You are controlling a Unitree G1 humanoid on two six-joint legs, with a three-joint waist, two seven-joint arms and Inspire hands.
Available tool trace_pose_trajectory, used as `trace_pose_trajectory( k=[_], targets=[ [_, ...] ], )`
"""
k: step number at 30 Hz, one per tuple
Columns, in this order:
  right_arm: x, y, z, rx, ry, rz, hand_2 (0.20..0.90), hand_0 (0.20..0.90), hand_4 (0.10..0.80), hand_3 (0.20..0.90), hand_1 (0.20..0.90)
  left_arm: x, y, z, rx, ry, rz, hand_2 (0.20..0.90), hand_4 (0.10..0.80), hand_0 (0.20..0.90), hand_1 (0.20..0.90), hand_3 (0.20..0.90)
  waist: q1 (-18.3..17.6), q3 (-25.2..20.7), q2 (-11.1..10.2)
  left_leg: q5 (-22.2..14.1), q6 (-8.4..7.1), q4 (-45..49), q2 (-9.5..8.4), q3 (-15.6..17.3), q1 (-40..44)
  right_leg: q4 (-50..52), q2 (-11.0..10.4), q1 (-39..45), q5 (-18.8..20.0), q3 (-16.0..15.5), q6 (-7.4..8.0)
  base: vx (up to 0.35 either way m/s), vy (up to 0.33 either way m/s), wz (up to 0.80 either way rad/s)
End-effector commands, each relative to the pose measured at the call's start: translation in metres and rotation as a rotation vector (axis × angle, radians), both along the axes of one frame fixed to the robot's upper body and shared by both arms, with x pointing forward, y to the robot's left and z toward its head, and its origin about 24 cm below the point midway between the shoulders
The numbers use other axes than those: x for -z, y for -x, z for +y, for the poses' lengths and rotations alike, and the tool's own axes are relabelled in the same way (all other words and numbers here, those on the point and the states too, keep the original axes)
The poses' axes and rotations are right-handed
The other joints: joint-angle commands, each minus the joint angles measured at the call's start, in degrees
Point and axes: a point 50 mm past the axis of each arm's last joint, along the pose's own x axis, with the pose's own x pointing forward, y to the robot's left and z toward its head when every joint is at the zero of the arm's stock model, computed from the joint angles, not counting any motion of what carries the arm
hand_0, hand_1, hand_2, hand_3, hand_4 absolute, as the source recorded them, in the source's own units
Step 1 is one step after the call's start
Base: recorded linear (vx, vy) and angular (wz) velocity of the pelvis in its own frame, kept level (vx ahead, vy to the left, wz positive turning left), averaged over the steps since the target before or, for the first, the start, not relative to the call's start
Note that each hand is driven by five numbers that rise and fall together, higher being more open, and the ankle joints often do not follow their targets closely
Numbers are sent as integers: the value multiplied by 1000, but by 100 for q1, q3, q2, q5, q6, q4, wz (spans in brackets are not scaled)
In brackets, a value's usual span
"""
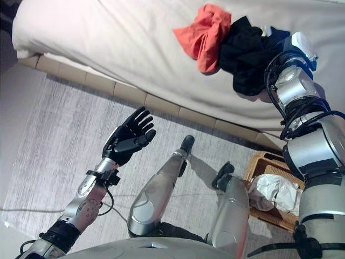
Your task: Pick up the clothes from the bed and place them into the basket
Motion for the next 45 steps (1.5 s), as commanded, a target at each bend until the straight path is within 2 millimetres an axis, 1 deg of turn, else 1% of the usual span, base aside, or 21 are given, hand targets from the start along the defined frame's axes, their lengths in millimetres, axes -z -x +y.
trace_pose_trajectory(
  k=[1, 3, 6, 8, 9, 11, 13, 17, 21, 22, 26, 28, 32, 35, 38, 42, 45],
  targets=[
    [-67, 19, -20, -14, 60, -289, 300, 300, 100, 200, 300, -22, -5, 8, -33, 6, -140, 900, 800, 900, 900, 900, -182, -343, -186, -805, 225, 235, -47, 214, 557, -607, 542, 817, 247, -336, -336, 13, 23, -25],
    [-64, 23, -21, -55, 20, -323, 300, 300, 100, 200, 300, -22, -7, 9, -41, -3, -137, 900, 800, 900, 900, 900, -331, -556, -301, -770, 207, -86, 49, 337, 887, -1094, 624, 1137, 387, -225, -282, 75, 4, -30],
    [-61, 28, -23, -107, 13, -356, 300, 300, 100, 200, 300, -20, -8, 7, -64, -6, -123, 900, 800, 900, 900, 900, -582, -880, -413, -707, 193, -579, 151, 558, 1339, -1727, 723, 1510, 623, -41, -194, 95, 30, -38],
    [-61, 32, -23, -139, -1, -388, 300, 300, 100, 200, 300, -19, -9, 6, -71, -7, -120, 900, 800, 900, 900, 900, -759, -1054, -479, -699, 197, -847, 192, 692, 1599, -2071, 769, 1715, 774, 104, -136, 66, 28, -39],
    [-61, 33, -24, -147, -4, -387, 300, 300, 100, 200, 300, -18, -9, 6, -74, -9, -114, 900, 800, 900, 900, 900, -791, -1101, -493, -695, 197, -915, 201, 726, 1665, -2156, 782, 1765, 801, 140, -123, 82, 28, -39],
    [-60, 40, -27, -185, -32, -394, 300, 300, 100, 200, 300, -13, -9, 6, -83, -21, -91, 900, 800, 900, 900, 900, -1014, -1397, -579, -650, 197, -1239, 255, 927, 1962, -2511, 849, 1980, 953, 334, -49, 113, 31, -38],
    [-58, 44, -31, -203, -43, -395, 300, 300, 100, 200, 300, -12, -9, 6, -87, -29, -81, 900, 800, 900, 900, 900, -1142, -1560, -622, -626, 204, -1408, 299, 1036, 2120, -2655, 877, 2070, 1029, 437, -9, 96, 17, -39],
    [-45, 59, -44, -209, -32, -378, 300, 300, 100, 200, 300, -6, -9, 7, -85, -40, -52, 900, 800, 900, 900, 900, -1425, -1964, -683, -556, 214, -1866, 396, 1225, 2506, -3031, 935, 2286, 1245, 774, 89, 91, 4, -36],
    [-36, 74, -55, -181, -4, -374, 300, 300, 100, 200, 300, -1, -8, 9, -70, -48, -40, 900, 800, 900, 900, 900, -1660, -2190, -698, -474, 198, -2317, 474, 1348, 2817, -3373, 974, 2438, 1440, 1065, 184, 24, 4, -38],
    [-34, 79, -59, -169, 6, -382, 300, 300, 100, 200, 300, 2, -9, 10, -72, -47, -32, 900, 800, 900, 900, 900, -1775, -2253, -694, -444, 195, -2468, 497, 1400, 2906, -3472, 993, 2466, 1502, 1174, 220, -8, 12, -35],
    [-32, 94, -70, -125, 23, -400, 300, 300, 100, 200, 300, 8, -12, 12, -100, -33, 8, 900, 800, 900, 900, 900, -1994, -2369, -707, -407, 179, -2737, 542, 1539, 3067, -3625, 1061, 2505, 1591, 1373, 271, -14, 8, -38],
    [-31, 100, -75, -107, 28, -410, 300, 300, 100, 200, 300, 10, -13, 13, -120, -15, 27, 900, 800, 900, 900, 900, -2090, -2403, -722, -431, 181, -2748, 548, 1572, 3076, -3656, 1092, 2503, 1611, 1460, 279, -24, 7, -25],
    [-27, 120, -88, -66, 42, -417, 300, 300, 100, 200, 300, 19, -13, 14, -144, -2, 60, 900, 800, 900, 900, 900, -2370, -2484, -774, -498, 199, -2748, 575, 1707, 3134, -3625, 1179, 2448, 1625, 1731, 295, -9, -2, -18],
    [-24, 129, -93, -51, 38, -418, 300, 300, 100, 200, 300, 22, -11, 12, -132, -11, 65, 900, 800, 900, 900, 900, -2479, -2516, -785, -519, 203, -2748, 606, 1797, 3184, -3601, 1227, 2423, 1621, 1878, 292, 15, -10, -26],
    [-19, 136, -94, -40, 36, -439, 300, 300, 100, 200, 300, 24, -11, 9, -133, -6, 70, 900, 800, 900, 900, 900, -2629, -2520, -763, -526, 191, -2748, 642, 1894, 3198, -3632, 1275, 2394, 1644, 2023, 280, -2, 7, -31],
    [-17, 142, -95, -24, 29, -469, 300, 300, 100, 200, 300, 28, -11, 9, -133, -4, 78, 900, 800, 900, 900, 900, -2765, -2540, -731, -554, 177, -2748, 670, 2015, 3238, -3679, 1308, 2400, 1665, 2134, 287, 1, 18, -28],
    [-8, 147, -93, -17, 37, -457, 300, 300, 100, 200, 300, 32, -9, 11, -144, -5, 85, 900, 800, 900, 900, 900, -2888, -2552, -702, -561, 165, -2748, 692, 2094, 3276, -3694, 1324, 2399, 1684, 2183, 306, 9, 16, -20]
  ],
)
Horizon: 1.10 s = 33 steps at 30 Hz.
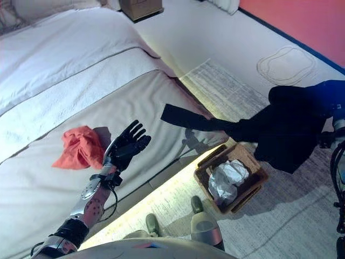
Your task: Pick up the clothes from the bed and place them into the basket
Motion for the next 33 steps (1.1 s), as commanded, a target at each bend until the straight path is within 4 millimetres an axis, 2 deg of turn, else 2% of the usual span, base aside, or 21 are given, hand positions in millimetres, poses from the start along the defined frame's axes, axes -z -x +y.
trace_pose_trajectory(
  k=[1, 4, 7, 13, 16, 17, 19, 20, 28, 29, 30, 33],
  targets=[
    [-76, 4, 4, -3, 201, -310, 300, 300, 100, 200, 300, -13, -8, 4, 1, -22, -126, 900, 800, 900, 900, 900, 30, -679, -69, -506, 139, 40, -21, -295, 96, 496, 326, -142, -114, -7, -112, 1, 8, -11],
    [-66, 8, 2, -7, 159, -289, 300, 300, 100, 200, 300, -13, -9, 5, -1, -24, -125, 900, 800, 900, 900, 900, -33, -680, -56, -511, 131, 40, -7, -238, 110, 505, 337, -160, -112, 9, -97, -6, -5, -10],
    [-43, 8, 5, -41, 88, -218, 300, 300, 100, 200, 300, -14, -11, 4, 2, -27, -127, 900, 800, 900, 900, 900, -72, -644, -44, -493, 119, 47, 0, -206, 116, 522, 338, -185, -91, 3, -83, -16, -12, -3],
    [-8, -8, 21, -129, -11, -71, 300, 300, 100, 200, 300, -17, -19, -3, 8, -32, -133, 900, 800, 900, 900, 900, -66, -604, -30, -466, 99, 61, 15, -147, 115, 507, 328, -205, -55, -25, -82, -16, -16, -7],
    [17, -16, 31, -167, -86, -5, 300, 300, 100, 200, 300, -19, -21, -7, 9, -30, -140, 900, 800, 900, 900, 900, -35, -571, -10, -465, 89, 65, 18, -117, 110, 491, 313, -216, -41, -67, -84, 0, 0, 0],
    [33, -19, 38, -183, -118, 29, 300, 300, 100, 200, 300, -20, -23, -10, 10, -27, -142, 900, 800, 900, 900, 900, -5, -552, 7, -467, 88, 67, 17, -116, 106, 497, 309, -227, -41, -86, -85, 0, 0, 0],
    [44, -22, 44, -193, -140, 54, 300, 300, 100, 200, 300, -20, -24, -13, 12, -27, -144, 900, 800, 900, 900, 900, 17, -532, 17, -468, 92, 70, 14, -118, 98, 496, 307, -234, -42, -95, -91, -19, -7, 0],
    [60, -24, 50, -197, -174, 87, 300, 300, 100, 200, 300, -21, -25, -16, 20, -27, -147, 900, 800, 900, 900, 900, 59, -499, 39, -472, 97, 76, 5, -138, 79, 495, 301, -245, -39, -111, -93, -42, -13, 0],
    [110, -36, 69, -157, -210, 250, 300, 300, 100, 200, 300, -25, -32, -32, 63, -7, -169, 900, 800, 900, 900, 900, 253, -358, 165, -475, 85, 92, -22, -243, 45, 479, 251, -235, -37, -214, -108, -13, -4, 1],
    [116, -35, 70, -145, -204, 281, 571, 571, 416, 516, 571, -25, -31, -33, 70, -7, -168, 900, 800, 900, 900, 900, 284, -358, 178, -472, 82, 85, -27, -264, 41, 468, 242, -229, -36, -237, -109, 19, -9, 5],
    [124, -33, 69, -127, -181, 314, 900, 900, 800, 900, 900, -24, -32, -34, 76, -7, -167, 900, 800, 900, 900, 900, 314, -356, 189, -466, 76, 85, -29, -271, 39, 461, 229, -225, -30, -265, -107, 18, -12, 7],
    [132, -31, 66, -108, -126, 370, 900, 900, 800, 900, 900, -25, -33, -34, 82, -9, -169, 900, 800, 900, 900, 900, 368, -339, 203, -458, 80, 79, -35, -326, 39, 460, 222, -208, -33, -289, -107, 20, -13, 16]
  ],
)
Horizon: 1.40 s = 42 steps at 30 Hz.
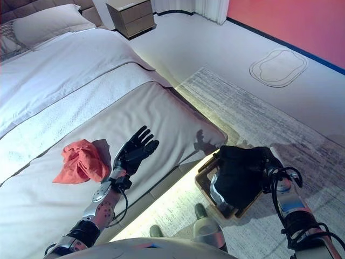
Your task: Pick up the clothes from the bed and place them into the basket
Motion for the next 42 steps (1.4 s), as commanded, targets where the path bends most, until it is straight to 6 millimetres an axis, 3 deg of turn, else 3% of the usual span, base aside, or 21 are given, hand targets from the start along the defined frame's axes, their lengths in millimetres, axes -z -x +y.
trace_pose_trajectory(
  k=[1, 6, 10, 16, 20, 27, 30, 37, 42],
  targets=[
    [-56, -48, -12, -9, 161, -224, 900, 900, 800, 900, 900, -36, -31, -9, 58, -29, -205, 900, 800, 900, 900, 900, 242, -132, -24, -477, 109, 75, -125, -385, 42, 469, 165, -179, -74, -282, -64, 28, -24, 12],
    [-51, -41, -16, 40, 181, -200, 900, 900, 800, 900, 900, -37, -31, -5, 53, -35, -205, 900, 800, 900, 900, 900, 285, -84, -30, -453, 120, 60, -131, -459, 22, 504, 159, -189, -89, -332, -66, 12, -18, 5],
    [-60, -40, -23, 77, 205, -237, 900, 900, 800, 900, 900, -37, -30, -3, 54, -36, -209, 900, 800, 900, 900, 900, 296, -55, -50, -442, 128, 41, -136, -521, 20, 512, 162, -175, -96, -351, -70, 31, -16, 7],
    [-103, -53, -24, 41, 287, -376, 900, 900, 800, 900, 900, -35, -27, 3, 23, -36, -191, 900, 800, 900, 900, 900, 319, -56, -97, -424, 115, 37, -132, -623, 37, 533, 155, -104, -138, -430, -87, 55, -11, 3],
    [-151, -74, -19, 9, 319, -514, 900, 900, 800, 900, 900, -32, -25, 8, -2, -43, -178, 900, 800, 900, 900, 900, 440, -66, -143, -397, 93, 37, -155, -771, 11, 539, 149, -42, -186, -572, -127, 50, -17, 13],
    [-223, -106, 3, -56, 405, -699, 900, 900, 800, 900, 900, -28, -24, 14, -32, -56, -157, 900, 800, 900, 900, 900, 826, -34, -196, -334, 79, 93, -270, -1181, -117, 656, 98, 15, -354, -934, -218, 29, -20, 22],
    [-265, -126, 29, -147, 453, -771, 900, 900, 800, 900, 900, -25, -23, 14, -16, -103, -152, 900, 800, 900, 900, 900, 1186, -19, -224, -308, 61, 229, -365, -1527, -268, 734, 38, 59, -476, -1254, -304, 67, -16, 42],
    [-306, -146, 72, -294, 518, -835, 900, 900, 800, 900, 900, -28, -19, 19, 27, -194, -179, 900, 800, 900, 900, 900, 1710, 177, -216, -362, -16, 841, -504, -1922, -700, 1028, -127, -4, -700, -1802, -483, 44, 40, 51],
    [-337, -149, 106, -358, 591, -965, 900, 900, 800, 900, 900, -37, -18, 18, 85, -138, -260, 900, 800, 900, 900, 900, 2229, 1063, -33, -270, -32, 1604, -678, -2319, -1619, 1777, -323, -601, -960, -2288, -601, -156, 55, 61]
  ],
)
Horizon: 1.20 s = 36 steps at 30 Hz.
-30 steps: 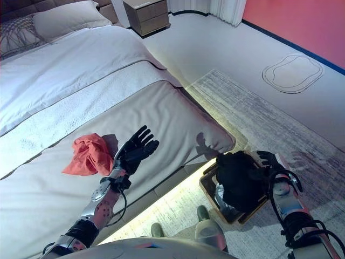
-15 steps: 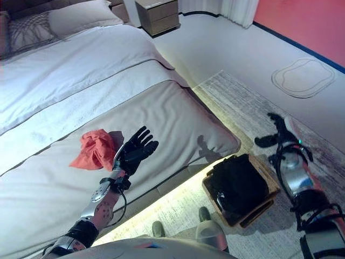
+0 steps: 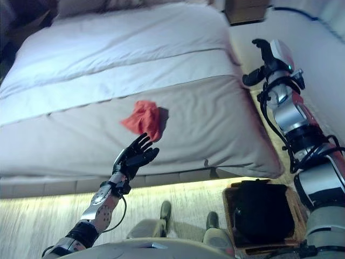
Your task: Pick up the clothes from the bed and place them into the basket
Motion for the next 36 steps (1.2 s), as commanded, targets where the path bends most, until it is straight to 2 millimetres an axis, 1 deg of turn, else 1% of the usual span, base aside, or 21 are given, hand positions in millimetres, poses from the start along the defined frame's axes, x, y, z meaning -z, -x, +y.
trace_pose_trajectory(
  k=[1, 3, 5, 7, 8, 11, 14, 17, 20, 23, 27, 31, 32, 33, 34, 36],
  targets=[
    [-71, 3, 46, -143, 120, -259, 900, 900, 800, 900, 900, -46, -19, 8, 75, -14, -274, 900, 800, 900, 900, 900, 386, 570, -401, -728, 219, 905, -545, -242, -340, 1522, -204, -539, -732, -307, -487, -94, 60, 50],
    [-76, 3, 54, -159, 152, -249, 900, 900, 800, 900, 900, -47, -15, 7, 95, 0, -288, 900, 800, 900, 900, 900, 527, 835, -328, -736, 252, 1045, -608, -310, -575, 1847, -258, -807, -851, -436, -525, -74, 73, 50],
    [-84, 4, 58, -148, 174, -251, 900, 900, 800, 900, 900, -50, -12, 5, 116, -17, -296, 900, 800, 900, 900, 900, 658, 1086, -249, -721, 302, 1227, -685, -295, -923, 2222, -324, -1186, -954, -610, -542, -83, 66, 53],
    [-89, 3, 57, -123, 169, -259, 900, 900, 800, 900, 900, -53, -11, 6, 124, -13, -311, 900, 800, 900, 900, 900, 752, 1241, -181, -718, 335, 1384, -761, -271, -1172, 2447, -384, -1414, -1001, -709, -551, -30, 29, 46],
    [-89, 2, 59, -120, 164, -256, 900, 900, 800, 900, 900, -53, -10, 6, 118, -10, -316, 900, 800, 900, 900, 900, 800, 1296, -183, -852, 347, 1451, -782, -250, -1193, 2573, -405, -1459, -1153, -680, -521, 35, 21, 43],
    [-89, -1, 63, -93, 181, -251, 900, 900, 800, 900, 900, -58, -6, 7, 106, 17, -340, 900, 800, 900, 900, 900, 950, 1300, -114, -882, 426, 1709, -880, -312, -1725, 2953, -509, -2002, -1216, -744, -506, 28, 55, 38],
    [-91, -1, 65, -73, 198, -240, 900, 900, 800, 900, 900, -63, -2, 9, 97, 28, -362, 900, 800, 900, 900, 900, 1073, 1300, -81, -970, 496, 2020, -937, -293, -2221, 3370, -586, -2498, -1314, -845, -509, 13, 65, 30],
    [-89, -4, 60, -42, 196, -200, 900, 900, 800, 900, 900, -68, 1, 11, 89, 41, -375, 900, 800, 900, 900, 900, 1154, 1300, -76, -1086, 538, 2384, -974, -262, -2671, 3726, -624, -2899, -1390, -890, -527, 31, 34, 17],
    [-84, -6, 57, -20, 222, -180, 900, 900, 800, 900, 900, -72, 5, 10, 73, 75, -379, 900, 800, 900, 900, 900, 1200, 1300, -35, -1237, 569, 2788, -1020, -284, -3071, 4088, -659, -3256, -1468, -871, -530, 28, 32, 6],
    [-86, -9, 52, 16, 223, -180, 900, 900, 800, 900, 900, -73, 8, 9, 61, 103, -391, 900, 800, 900, 900, 900, 1253, 1300, 34, -1334, 601, 3096, -1083, -300, -3433, 4352, -649, -3586, -1539, -852, -562, 1, 47, 1],
    [-102, -10, 42, 69, 176, -219, 900, 900, 800, 900, 900, -78, 10, 9, 40, 119, -409, 900, 800, 900, 900, 900, 1368, 1300, 150, -1397, 652, 3407, -1145, -310, -3868, 4687, -685, -4045, -1615, -838, -592, -30, 33, 3],
    [-116, -9, 30, 131, 182, -244, 900, 900, 800, 900, 900, -78, 13, 13, 12, 150, -402, 900, 800, 900, 900, 900, 1449, 1300, 262, -1422, 693, 3627, -1207, -286, -4156, 4946, -768, -4374, -1663, -832, -601, -39, 14, 14],
    [-124, -7, 28, 148, 171, -262, 582, 582, 429, 529, 582, -80, 14, 17, -7, 164, -413, 900, 800, 900, 900, 900, 1483, 1300, 289, -1420, 707, 3675, -1223, -279, -4253, 5012, -790, -4479, -1680, -838, -603, -55, 6, 17],
    [-127, -6, 27, 147, 150, -279, 514, 514, 350, 450, 514, -82, 14, 19, -9, 162, -426, 900, 800, 900, 900, 900, 1494, 1300, 303, -1424, 708, 3732, -1237, -279, -4322, 5047, -802, -4542, -1682, -843, -608, -57, 15, 14],
    [-130, -6, 28, 139, 121, -291, 300, 300, 100, 200, 300, -85, 15, 20, -9, 151, -443, 900, 800, 900, 900, 900, 1502, 1300, 309, -1429, 716, 3757, -1238, -267, -4356, 5080, -807, -4582, -1691, -849, -613, -46, 24, 6],
    [-134, -4, 29, 111, 49, -329, 300, 300, 100, 200, 300, -95, 15, 20, 6, 93, -503, 900, 800, 900, 900, 900, 1514, 1300, 314, -1429, 729, 3777, -1244, -231, -4401, 5121, -803, -4654, -1691, -849, -605, -44, 21, 9]
  ],
)
